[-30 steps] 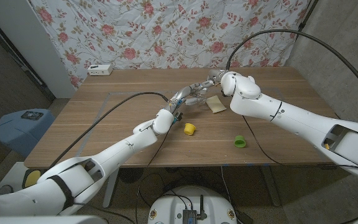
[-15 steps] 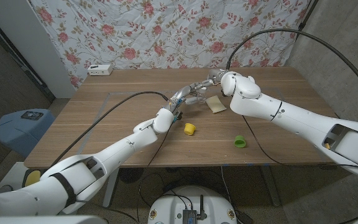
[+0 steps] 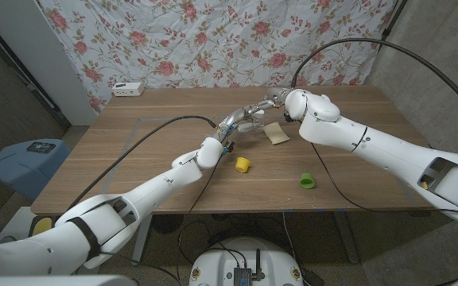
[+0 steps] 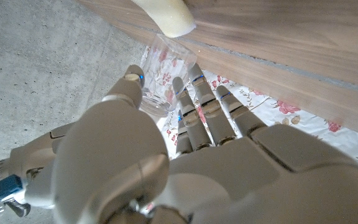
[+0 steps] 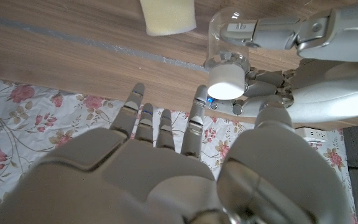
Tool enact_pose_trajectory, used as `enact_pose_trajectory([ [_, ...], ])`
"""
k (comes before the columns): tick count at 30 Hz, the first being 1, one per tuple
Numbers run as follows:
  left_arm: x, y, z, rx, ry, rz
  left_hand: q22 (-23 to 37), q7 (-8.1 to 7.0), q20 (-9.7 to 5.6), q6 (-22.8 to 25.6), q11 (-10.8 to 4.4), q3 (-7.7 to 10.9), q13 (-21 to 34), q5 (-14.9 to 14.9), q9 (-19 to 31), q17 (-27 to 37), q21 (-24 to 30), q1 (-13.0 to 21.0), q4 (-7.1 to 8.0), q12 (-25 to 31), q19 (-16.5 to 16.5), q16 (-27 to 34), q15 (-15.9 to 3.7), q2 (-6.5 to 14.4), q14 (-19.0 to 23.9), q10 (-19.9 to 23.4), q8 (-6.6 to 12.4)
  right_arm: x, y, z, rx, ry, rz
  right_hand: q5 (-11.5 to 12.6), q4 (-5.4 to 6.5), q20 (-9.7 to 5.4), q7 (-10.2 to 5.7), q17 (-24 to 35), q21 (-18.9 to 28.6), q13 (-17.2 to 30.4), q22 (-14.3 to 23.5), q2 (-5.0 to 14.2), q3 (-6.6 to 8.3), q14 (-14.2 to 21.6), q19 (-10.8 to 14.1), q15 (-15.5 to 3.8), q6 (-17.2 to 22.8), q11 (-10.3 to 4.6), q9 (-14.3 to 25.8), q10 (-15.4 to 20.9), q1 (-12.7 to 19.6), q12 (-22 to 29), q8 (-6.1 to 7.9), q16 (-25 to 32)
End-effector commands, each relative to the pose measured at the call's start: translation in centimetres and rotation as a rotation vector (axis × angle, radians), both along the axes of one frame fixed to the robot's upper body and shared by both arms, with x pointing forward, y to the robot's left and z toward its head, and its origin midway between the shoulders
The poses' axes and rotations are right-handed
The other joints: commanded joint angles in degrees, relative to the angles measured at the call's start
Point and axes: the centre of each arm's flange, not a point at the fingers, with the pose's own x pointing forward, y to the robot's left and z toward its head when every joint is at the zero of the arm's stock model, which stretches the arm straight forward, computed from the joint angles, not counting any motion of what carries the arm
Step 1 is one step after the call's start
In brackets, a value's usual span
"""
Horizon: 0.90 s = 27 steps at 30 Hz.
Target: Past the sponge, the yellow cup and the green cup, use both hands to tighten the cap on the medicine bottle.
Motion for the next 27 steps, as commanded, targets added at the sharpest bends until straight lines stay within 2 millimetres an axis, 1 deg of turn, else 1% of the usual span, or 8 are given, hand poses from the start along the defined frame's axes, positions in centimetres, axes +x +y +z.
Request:
enact_pose_trajectory([
  [1,0.0,0.0,0.2,0.005,-0.002,0.002,0.1,-0.21,-2.86,0.3,-1.88,0.40,0.1,0.4,0.1,0.0,0.0,0.1,-0.06,0.5,-0.2,0.2,-4.10,0.4,0.6,2.2,0.07,-0.4,-0.3,0.8,-0.004,0.048,0.047,0.2,-0.71,0.11,0.12,0.1,-0.4,0.1,0.1,0.39,0.48,-1.3,-0.9,0.22,-1.3,0.19,0.1,-1.5,0.6,-0.1,-0.63,-0.1],
  [5,-0.1,0.1,0.2,0.005,-0.007,-0.002,0.1,-0.17,-2.83,0.2,-1.82,0.44,0.1,0.4,0.1,0.0,0.0,0.0,-0.05,0.4,-0.3,0.2,-4.01,0.4,0.7,2.2,0.04,-0.6,-0.3,1.0,-0.011,0.056,0.057,0.4,-1.72,0.06,0.25,0.0,-0.2,0.1,0.0,0.81,1.22,-2.3,-1.1,0.21,-3.3,0.48,0.0,-2.8,2.1,0.0,-1.63,0.0],
  [11,-0.3,0.1,0.0,0.004,-0.004,0.000,0.1,-0.10,-2.87,0.2,-1.78,0.53,0.1,0.4,0.1,0.0,0.0,-0.1,-0.09,0.4,-0.3,0.2,-4.03,0.4,0.7,2.2,0.03,-0.9,-0.3,1.3,-0.026,0.067,0.059,0.7,-3.14,0.29,-0.13,0.0,-0.2,0.1,0.0,1.12,2.25,-3.2,-1.4,0.18,-5.3,0.65,0.1,-4.1,4.3,0.1,-2.51,0.1],
  [14,-0.4,0.1,-0.1,0.002,-0.002,0.004,0.1,-0.05,-2.80,0.2,-1.74,0.55,0.1,0.4,0.1,0.0,-0.1,-0.1,-0.07,0.4,-0.3,0.2,-4.02,0.4,0.7,2.2,0.00,-1.1,-0.3,1.3,-0.033,0.074,0.061,0.7,-3.60,0.33,-0.29,0.0,-0.1,0.1,0.0,1.17,2.60,-3.4,-1.4,0.17,-5.7,0.69,0.1,-4.4,5.2,0.2,-2.70,0.1],
  [15,-0.5,0.1,-0.1,0.002,-0.002,0.005,0.1,-0.11,-2.80,0.2,-1.70,0.56,0.1,0.4,0.1,0.0,0.0,-0.1,-0.08,0.4,-0.3,0.2,-4.04,0.4,0.7,2.2,0.02,-1.1,-0.3,1.3,-0.034,0.077,0.061,0.8,-3.97,0.19,-0.73,0.0,-0.2,0.1,0.0,1.24,2.93,-3.6,-1.5,0.15,-6.0,0.71,0.1,-4.5,5.9,0.3,-2.83,0.1],
  [17,-0.6,0.1,-0.2,0.004,-0.004,0.000,0.1,-0.18,-2.86,0.3,-1.68,0.57,0.1,0.4,0.1,0.0,0.0,-0.2,-0.10,0.4,-0.2,0.1,-4.04,0.3,0.7,2.2,0.02,-1.2,-0.3,1.3,-0.041,0.080,0.059,0.9,-4.53,0.34,-0.72,0.0,-0.1,0.1,0.0,1.28,3.50,-3.8,-1.5,0.17,-6.7,0.62,0.0,-5.1,7.3,0.4,-3.16,0.2],
  [19,-0.7,0.2,-0.3,0.003,-0.004,0.003,0.1,-0.15,-2.85,0.3,-1.67,0.60,0.1,0.3,0.1,0.0,0.0,-0.2,-0.12,0.5,-0.2,0.1,-4.03,0.3,0.7,2.3,0.01,-1.3,-0.3,1.3,-0.043,0.085,0.060,0.9,-4.79,0.41,-1.08,0.0,0.0,0.1,0.0,1.29,3.88,-4.0,-1.4,0.18,-7.5,0.54,0.0,-5.3,8.3,0.4,-3.49,0.3],
  [27,-1.0,0.1,-0.5,0.006,-0.006,-0.003,0.1,-0.16,-2.86,0.3,-1.81,0.72,0.1,0.4,0.1,0.0,0.0,-0.2,-0.15,0.4,-0.3,0.1,-4.09,0.3,0.7,2.2,0.00,-1.9,-0.1,1.6,-0.059,0.080,0.050,1.0,-5.12,0.46,-1.79,0.0,0.0,0.1,0.0,1.36,4.60,-4.1,-1.3,0.17,-7.7,0.39,0.1,-6.0,10.0,0.5,-3.54,0.3],
])
